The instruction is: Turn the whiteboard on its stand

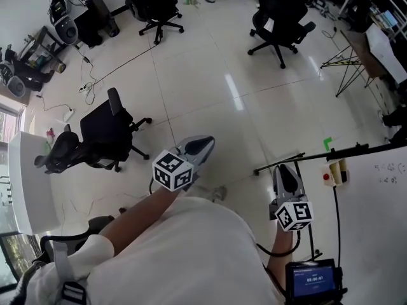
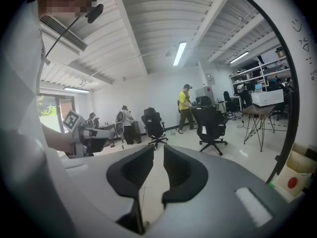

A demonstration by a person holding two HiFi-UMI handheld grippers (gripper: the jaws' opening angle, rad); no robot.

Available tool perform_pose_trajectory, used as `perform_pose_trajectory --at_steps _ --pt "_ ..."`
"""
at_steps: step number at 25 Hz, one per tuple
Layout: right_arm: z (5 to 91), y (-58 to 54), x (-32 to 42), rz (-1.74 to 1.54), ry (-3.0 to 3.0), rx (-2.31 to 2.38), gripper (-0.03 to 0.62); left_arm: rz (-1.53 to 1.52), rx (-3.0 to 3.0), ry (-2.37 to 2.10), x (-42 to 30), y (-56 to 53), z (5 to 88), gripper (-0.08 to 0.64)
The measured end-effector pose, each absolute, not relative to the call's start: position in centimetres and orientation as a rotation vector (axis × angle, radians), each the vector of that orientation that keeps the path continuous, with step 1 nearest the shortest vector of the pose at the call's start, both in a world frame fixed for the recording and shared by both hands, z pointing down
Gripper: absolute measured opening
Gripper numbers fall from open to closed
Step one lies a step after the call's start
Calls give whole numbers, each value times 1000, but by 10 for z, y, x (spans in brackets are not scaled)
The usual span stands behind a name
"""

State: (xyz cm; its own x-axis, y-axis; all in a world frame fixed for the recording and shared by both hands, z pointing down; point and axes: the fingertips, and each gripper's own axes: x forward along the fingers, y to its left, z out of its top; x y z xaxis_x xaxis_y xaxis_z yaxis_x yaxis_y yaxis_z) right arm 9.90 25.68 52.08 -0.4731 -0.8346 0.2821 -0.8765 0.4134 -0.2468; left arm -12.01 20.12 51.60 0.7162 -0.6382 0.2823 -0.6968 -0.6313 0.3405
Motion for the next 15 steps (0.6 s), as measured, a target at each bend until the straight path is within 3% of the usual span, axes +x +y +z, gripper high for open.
perform_pose_trajectory --at_steps 15 --pt "502 198 55 532 -2521 1609 61 197 2535 -997 -163 131 503 25"
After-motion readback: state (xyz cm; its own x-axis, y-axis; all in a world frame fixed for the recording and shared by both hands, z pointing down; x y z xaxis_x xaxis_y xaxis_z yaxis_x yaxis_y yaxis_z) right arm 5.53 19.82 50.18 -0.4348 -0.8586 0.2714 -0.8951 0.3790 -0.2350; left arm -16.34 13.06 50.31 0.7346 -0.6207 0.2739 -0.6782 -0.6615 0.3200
